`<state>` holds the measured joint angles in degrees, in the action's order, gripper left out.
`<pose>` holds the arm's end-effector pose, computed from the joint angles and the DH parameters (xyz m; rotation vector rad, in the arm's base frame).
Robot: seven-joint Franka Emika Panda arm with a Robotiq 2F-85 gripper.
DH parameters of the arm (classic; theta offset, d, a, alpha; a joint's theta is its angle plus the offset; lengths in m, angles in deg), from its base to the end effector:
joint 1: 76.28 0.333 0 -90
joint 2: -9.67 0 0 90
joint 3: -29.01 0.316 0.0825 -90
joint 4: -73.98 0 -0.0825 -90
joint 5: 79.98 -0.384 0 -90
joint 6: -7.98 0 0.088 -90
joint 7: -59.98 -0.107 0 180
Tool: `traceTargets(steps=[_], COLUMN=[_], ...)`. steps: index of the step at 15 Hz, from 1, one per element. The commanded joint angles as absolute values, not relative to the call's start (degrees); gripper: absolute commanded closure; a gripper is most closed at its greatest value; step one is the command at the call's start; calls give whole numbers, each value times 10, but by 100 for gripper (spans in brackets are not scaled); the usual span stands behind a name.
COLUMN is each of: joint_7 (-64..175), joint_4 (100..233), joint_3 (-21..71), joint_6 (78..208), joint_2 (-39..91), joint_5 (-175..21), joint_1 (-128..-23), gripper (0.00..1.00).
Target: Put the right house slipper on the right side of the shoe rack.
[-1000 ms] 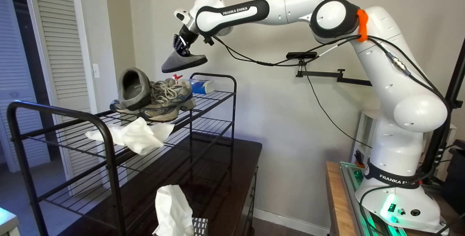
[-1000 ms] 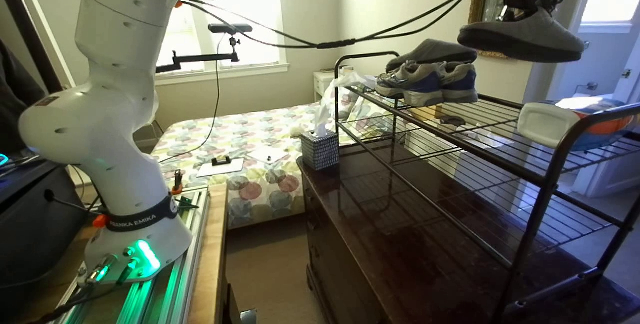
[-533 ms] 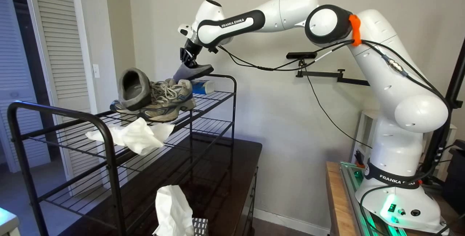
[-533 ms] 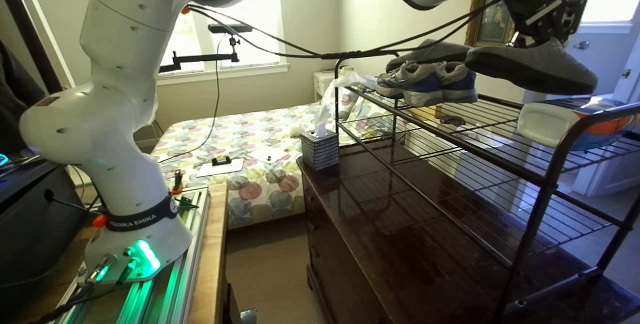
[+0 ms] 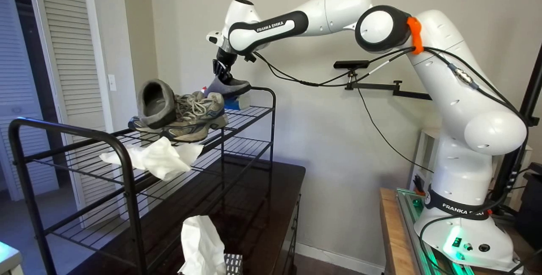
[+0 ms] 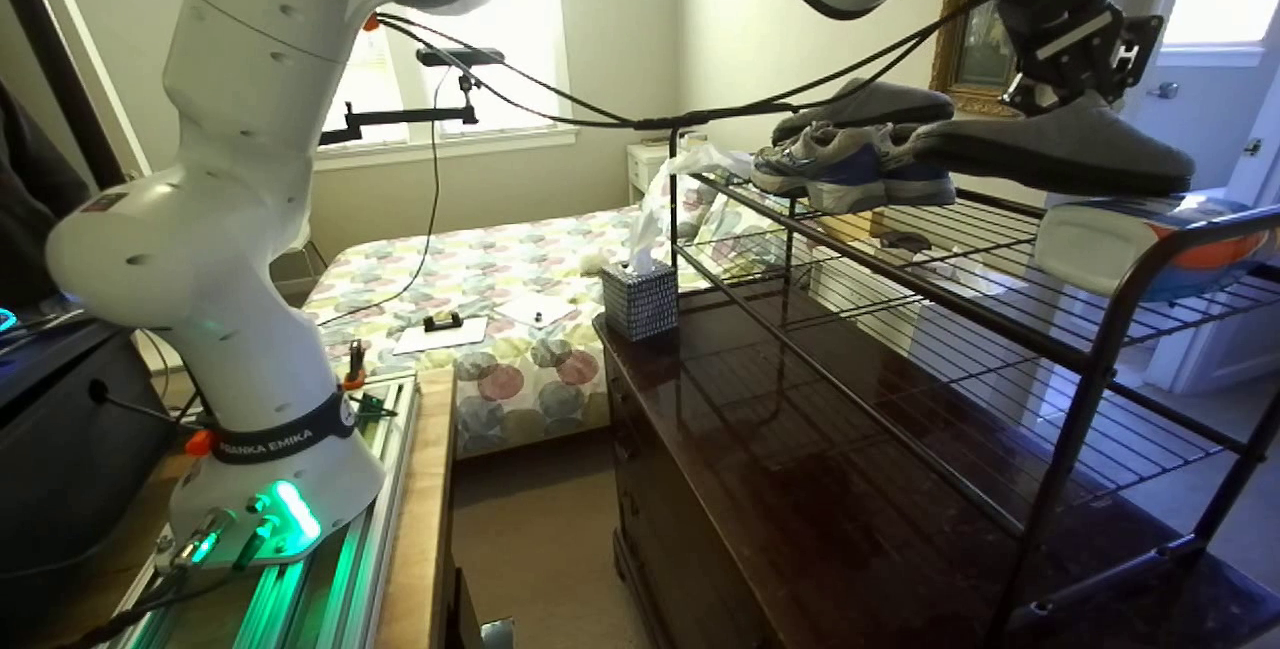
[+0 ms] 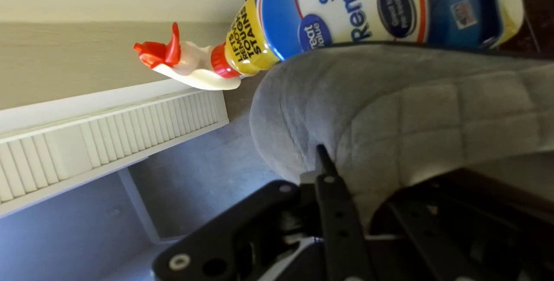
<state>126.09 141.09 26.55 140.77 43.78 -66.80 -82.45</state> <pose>0.7614 -0.1098 0.5103 2.1972 1.3873 0.3976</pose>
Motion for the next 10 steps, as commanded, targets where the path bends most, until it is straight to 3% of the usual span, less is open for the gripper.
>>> traceTargets(steps=[1, 10], joint_7=[1246, 1279], joint_4=[1401, 1416], joint_3=[268, 307], joint_6=[1367, 1361], joint_2=[428, 412], joint_5=[-665, -711], joint_1=[-818, -833], gripper=[99, 99])
